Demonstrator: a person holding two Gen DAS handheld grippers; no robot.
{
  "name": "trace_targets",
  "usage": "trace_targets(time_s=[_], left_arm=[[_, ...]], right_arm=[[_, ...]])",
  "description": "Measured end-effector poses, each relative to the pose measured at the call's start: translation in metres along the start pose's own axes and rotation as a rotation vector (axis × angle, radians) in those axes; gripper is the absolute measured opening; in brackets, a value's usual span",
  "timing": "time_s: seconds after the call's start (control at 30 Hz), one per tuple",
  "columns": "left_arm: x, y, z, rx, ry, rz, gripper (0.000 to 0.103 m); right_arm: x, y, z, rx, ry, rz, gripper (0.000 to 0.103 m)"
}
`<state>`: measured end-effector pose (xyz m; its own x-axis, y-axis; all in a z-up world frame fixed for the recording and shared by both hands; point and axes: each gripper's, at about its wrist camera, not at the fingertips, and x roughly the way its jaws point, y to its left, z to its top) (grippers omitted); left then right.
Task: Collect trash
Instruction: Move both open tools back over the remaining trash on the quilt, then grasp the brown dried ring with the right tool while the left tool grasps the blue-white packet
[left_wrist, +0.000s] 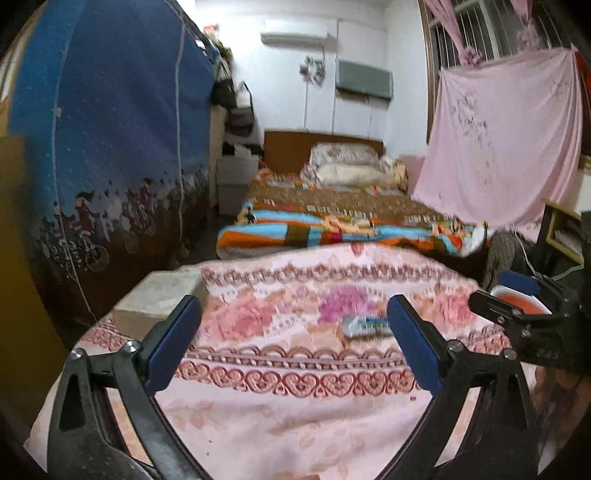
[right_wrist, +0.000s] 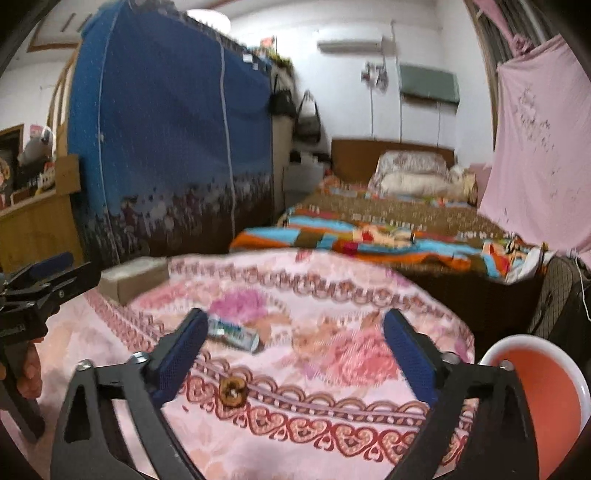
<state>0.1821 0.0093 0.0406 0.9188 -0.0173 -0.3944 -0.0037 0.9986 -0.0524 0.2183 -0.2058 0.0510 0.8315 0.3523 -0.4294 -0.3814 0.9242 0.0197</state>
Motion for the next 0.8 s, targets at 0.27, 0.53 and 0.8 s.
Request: trace_targets(time_s=[0.27,0.53,0.8], left_arm=[[0.028,0.001,-0.007,-0.01,0.179,-0.073,0.059],[0.044,0.001,-0.013,-0.012,0.282,-0.108,0.05],[0.066,-0.006,-0.014,0.009,0.375,-0.167,0.046]], right_arm=[[0.025,0.007,-0.013,-0.021,0.188,0.109,0.053],[0.046,0.031,-0.029,-0.118,0.355,0.201,0.047],[0.054,0.033,-0.033,-0.13,0.408,0.229,0.029]])
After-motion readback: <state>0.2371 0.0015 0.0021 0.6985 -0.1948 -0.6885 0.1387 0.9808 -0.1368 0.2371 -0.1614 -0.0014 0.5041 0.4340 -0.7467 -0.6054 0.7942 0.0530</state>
